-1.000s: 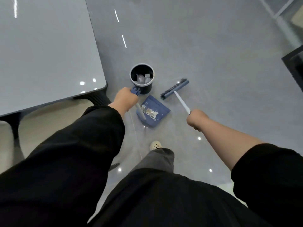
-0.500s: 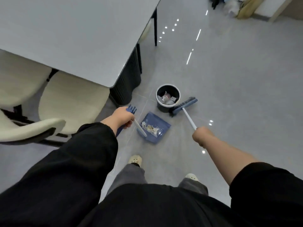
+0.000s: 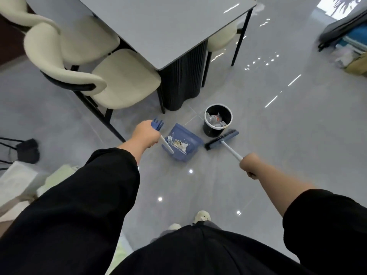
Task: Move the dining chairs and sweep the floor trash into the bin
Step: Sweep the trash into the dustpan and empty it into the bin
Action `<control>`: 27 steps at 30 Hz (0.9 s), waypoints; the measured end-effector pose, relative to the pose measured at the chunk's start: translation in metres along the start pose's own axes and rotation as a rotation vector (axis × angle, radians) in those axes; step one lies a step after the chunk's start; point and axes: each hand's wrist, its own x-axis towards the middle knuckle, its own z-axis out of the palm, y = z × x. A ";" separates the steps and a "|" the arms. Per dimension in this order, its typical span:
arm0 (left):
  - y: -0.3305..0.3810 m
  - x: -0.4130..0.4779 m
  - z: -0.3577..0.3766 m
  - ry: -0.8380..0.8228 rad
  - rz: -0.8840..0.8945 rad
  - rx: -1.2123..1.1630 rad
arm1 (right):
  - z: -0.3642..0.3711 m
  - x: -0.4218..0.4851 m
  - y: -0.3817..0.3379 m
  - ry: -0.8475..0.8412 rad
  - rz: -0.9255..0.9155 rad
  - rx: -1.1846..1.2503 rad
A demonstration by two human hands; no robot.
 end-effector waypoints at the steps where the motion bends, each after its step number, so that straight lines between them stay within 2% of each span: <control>1: -0.002 -0.007 -0.001 0.020 0.026 0.026 | 0.000 -0.003 0.003 -0.003 -0.008 -0.024; 8: -0.023 -0.047 -0.015 0.176 0.132 0.164 | -0.001 -0.031 0.027 0.103 -0.086 -0.290; 14: -0.019 -0.072 -0.020 0.285 0.156 0.054 | -0.010 -0.021 0.045 0.151 -0.156 -0.420; 19: 0.016 -0.080 -0.002 0.364 0.184 0.005 | -0.047 0.011 0.080 0.204 -0.214 -0.537; 27: 0.110 -0.101 0.065 0.432 0.174 0.090 | -0.122 0.078 0.146 0.208 -0.357 -0.624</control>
